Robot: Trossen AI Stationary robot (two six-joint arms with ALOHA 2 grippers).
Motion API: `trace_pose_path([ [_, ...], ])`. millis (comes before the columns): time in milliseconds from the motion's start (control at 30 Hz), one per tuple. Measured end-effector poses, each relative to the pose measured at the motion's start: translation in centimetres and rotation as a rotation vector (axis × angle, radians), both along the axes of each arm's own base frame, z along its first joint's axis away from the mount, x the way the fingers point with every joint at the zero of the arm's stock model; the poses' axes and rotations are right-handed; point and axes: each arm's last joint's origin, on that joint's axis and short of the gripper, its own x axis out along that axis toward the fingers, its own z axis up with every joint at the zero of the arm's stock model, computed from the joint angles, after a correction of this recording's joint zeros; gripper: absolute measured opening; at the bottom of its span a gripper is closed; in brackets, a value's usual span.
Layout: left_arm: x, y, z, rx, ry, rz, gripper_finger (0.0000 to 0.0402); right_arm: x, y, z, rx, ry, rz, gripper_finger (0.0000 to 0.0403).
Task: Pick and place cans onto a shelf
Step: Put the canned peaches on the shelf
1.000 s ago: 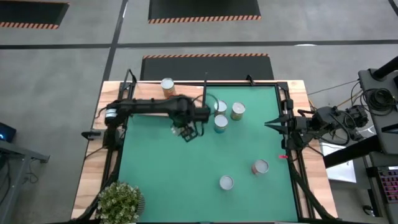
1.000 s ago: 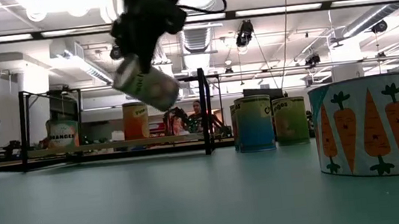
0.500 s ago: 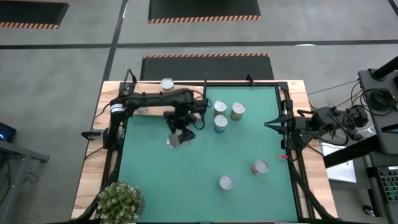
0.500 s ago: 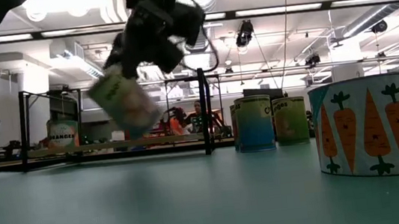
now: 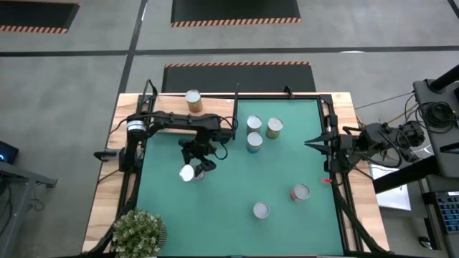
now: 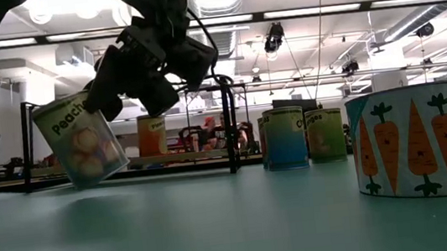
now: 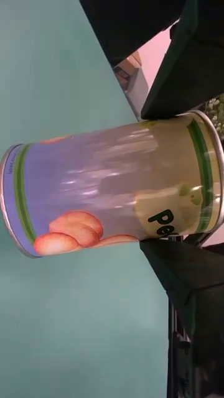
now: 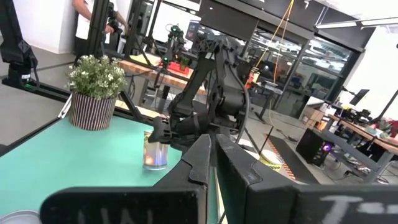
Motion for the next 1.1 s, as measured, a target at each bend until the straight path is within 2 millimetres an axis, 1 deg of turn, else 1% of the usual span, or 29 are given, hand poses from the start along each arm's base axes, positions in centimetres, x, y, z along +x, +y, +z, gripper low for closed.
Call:
trace_pose_path([
  [500, 0.08, -0.06, 0.12, 0.003, 0.001, 0.005, 0.0306, 0.00, 0.00, 0.00, 0.000, 0.000, 0.000, 0.0013],
  [667, 0.13, -0.15, 0.16, -0.033, -0.014, 0.012, 0.0309, 0.00, 0.00, -0.01, 0.000, 0.001, 0.000, 0.0013],
  [800, 0.13, -0.16, 0.17, -0.036, -0.014, 0.014, 0.0329, 0.00, 0.00, -0.02, 0.000, 0.002, 0.000, 0.0013],
  [1000, 0.13, -0.14, 0.19, -0.037, -0.014, 0.017, 0.0379, 0.00, 0.00, -0.05, -0.001, 0.005, 0.000, 0.0013],
  [1100, 0.32, -0.06, 1.00, -0.030, -0.044, 0.020, 0.0395, 0.00, 0.00, -0.05, -0.001, 0.005, 0.000, 0.0013],
])
